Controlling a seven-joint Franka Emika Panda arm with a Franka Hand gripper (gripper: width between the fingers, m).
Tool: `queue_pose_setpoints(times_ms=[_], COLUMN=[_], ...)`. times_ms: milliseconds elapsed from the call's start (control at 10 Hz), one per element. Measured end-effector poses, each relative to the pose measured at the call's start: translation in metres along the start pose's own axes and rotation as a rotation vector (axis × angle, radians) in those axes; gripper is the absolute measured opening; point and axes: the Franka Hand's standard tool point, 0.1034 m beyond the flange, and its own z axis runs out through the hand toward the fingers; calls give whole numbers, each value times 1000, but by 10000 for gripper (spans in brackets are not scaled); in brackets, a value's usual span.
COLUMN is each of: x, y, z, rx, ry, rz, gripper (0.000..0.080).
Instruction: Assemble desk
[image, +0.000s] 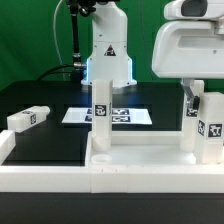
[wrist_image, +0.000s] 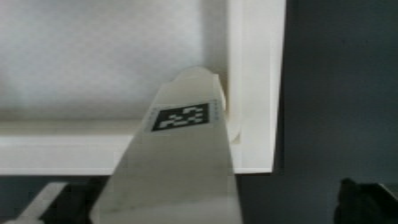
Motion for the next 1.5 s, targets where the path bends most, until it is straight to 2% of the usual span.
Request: queue_pose_setpoints(times_ms=[100, 300, 700, 1000, 1500], x=[1, 1, 1, 0, 1], y=[3, 3, 4, 6, 8], z=[0, 1, 1, 1, 1], rx=[0, 0, 0, 3, 2], ry=[3, 2, 2, 1, 3], rz=[-37, -16, 15, 394, 760], gripper=[637, 284, 288, 288, 288])
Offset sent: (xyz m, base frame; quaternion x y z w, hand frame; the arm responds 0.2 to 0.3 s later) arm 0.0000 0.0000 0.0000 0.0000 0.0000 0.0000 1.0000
